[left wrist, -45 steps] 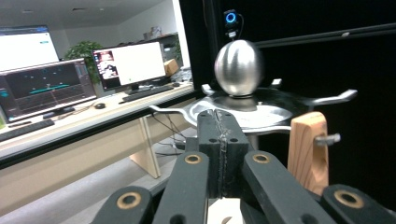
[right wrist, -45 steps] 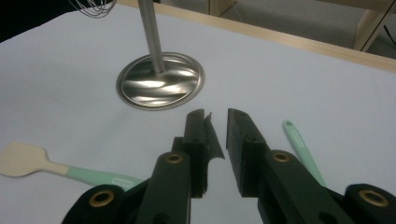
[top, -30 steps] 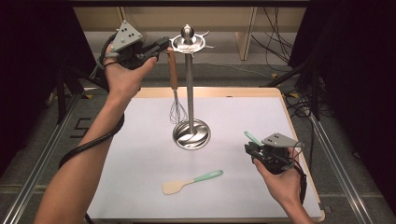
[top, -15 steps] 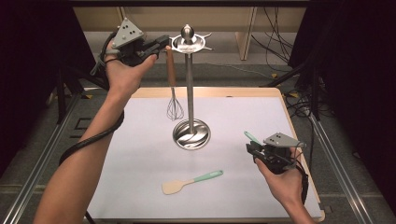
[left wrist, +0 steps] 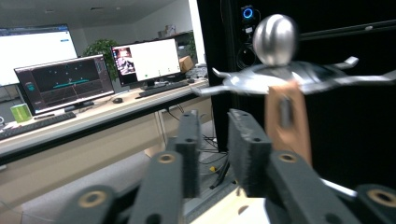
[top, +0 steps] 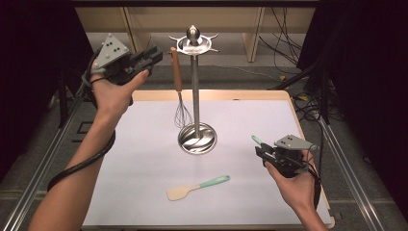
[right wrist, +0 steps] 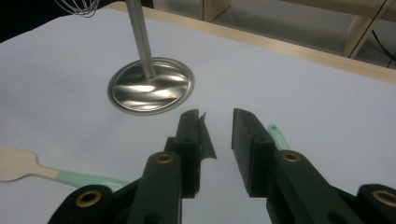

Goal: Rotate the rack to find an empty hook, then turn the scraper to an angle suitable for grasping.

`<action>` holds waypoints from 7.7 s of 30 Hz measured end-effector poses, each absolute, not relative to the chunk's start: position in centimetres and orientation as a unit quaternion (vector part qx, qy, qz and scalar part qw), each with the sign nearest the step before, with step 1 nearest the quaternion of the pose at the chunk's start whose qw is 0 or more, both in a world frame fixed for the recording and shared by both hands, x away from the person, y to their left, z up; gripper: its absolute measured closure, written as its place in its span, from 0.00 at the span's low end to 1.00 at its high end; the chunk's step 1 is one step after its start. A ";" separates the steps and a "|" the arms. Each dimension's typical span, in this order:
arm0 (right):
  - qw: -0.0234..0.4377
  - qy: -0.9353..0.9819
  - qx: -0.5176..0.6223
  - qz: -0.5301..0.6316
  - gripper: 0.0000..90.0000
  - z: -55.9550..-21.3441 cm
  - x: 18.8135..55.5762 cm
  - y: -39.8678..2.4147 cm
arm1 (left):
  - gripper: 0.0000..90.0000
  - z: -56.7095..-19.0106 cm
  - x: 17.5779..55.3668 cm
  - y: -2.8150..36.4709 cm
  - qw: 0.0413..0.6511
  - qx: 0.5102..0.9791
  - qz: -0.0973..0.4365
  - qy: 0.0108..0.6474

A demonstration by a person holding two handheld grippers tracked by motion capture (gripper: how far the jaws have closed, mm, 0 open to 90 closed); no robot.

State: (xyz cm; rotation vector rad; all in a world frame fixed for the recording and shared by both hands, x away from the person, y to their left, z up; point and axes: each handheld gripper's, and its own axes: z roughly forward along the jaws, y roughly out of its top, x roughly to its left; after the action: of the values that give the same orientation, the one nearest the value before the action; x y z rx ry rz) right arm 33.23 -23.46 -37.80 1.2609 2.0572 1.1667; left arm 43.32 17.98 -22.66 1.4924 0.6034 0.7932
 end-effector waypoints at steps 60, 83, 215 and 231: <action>0.225 0.761 0.448 0.413 0.82 -37.4 33.4 -24.5 | 0.84 -39.3 38.4 6.6 0.233 0.964 0.050 0.115; 0.235 0.761 0.443 0.412 0.82 -37.7 33.5 -24.2 | 0.82 -42.9 37.3 5.5 0.181 0.978 0.014 0.108; 0.131 0.748 0.332 0.560 0.92 -32.5 33.6 -16.8 | 0.61 -37.4 35.7 5.5 0.519 0.836 0.092 0.154; 0.064 0.780 0.245 0.572 0.92 -32.7 33.6 -17.3 | 0.76 -36.9 36.4 6.8 0.554 0.820 -0.014 0.140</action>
State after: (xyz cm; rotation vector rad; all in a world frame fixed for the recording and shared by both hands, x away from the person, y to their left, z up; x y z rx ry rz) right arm 33.59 -17.25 -32.67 0.7398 2.3566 1.7276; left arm 36.38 6.81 -36.86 1.9378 0.3306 -0.0331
